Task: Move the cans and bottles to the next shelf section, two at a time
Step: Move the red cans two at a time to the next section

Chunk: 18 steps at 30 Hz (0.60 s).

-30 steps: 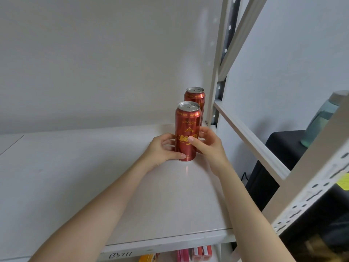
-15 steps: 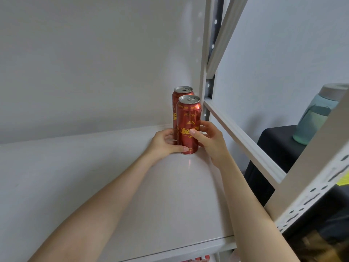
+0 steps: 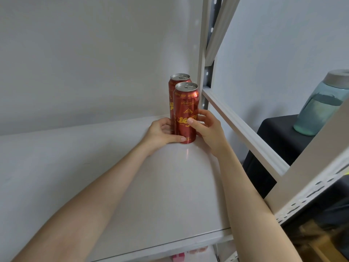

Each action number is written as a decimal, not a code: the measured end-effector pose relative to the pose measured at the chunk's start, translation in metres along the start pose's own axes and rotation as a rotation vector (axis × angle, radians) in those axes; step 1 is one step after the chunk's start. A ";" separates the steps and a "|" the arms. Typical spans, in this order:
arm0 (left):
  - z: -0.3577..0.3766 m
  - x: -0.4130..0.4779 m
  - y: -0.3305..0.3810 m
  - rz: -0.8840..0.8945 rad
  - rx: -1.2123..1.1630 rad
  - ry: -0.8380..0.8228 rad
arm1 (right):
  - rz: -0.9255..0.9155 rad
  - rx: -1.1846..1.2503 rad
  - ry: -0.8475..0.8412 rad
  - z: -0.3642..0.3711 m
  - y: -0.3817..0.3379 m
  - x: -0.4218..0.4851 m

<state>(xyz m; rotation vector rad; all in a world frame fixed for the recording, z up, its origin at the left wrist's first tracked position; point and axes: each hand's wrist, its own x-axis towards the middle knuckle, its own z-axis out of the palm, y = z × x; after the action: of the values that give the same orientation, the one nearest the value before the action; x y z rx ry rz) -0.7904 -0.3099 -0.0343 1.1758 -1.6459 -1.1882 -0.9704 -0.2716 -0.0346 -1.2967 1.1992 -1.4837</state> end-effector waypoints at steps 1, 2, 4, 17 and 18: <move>0.000 -0.001 0.001 0.000 0.001 0.000 | 0.004 -0.002 0.003 0.000 -0.001 0.000; 0.001 -0.002 0.001 -0.001 0.003 0.001 | 0.006 -0.008 0.003 0.000 -0.001 -0.001; 0.002 -0.004 0.001 -0.004 -0.001 0.002 | 0.006 -0.024 0.004 0.000 -0.002 -0.003; -0.014 -0.019 -0.003 -0.004 0.156 0.025 | -0.075 -0.386 0.263 0.009 -0.018 -0.020; -0.016 -0.022 -0.002 0.006 0.214 0.037 | -0.080 -0.432 0.289 0.010 -0.020 -0.024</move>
<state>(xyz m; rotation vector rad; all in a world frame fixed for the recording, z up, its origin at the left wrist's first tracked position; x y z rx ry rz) -0.7686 -0.2931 -0.0334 1.3142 -1.7808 -0.9991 -0.9570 -0.2453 -0.0201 -1.4543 1.7478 -1.5608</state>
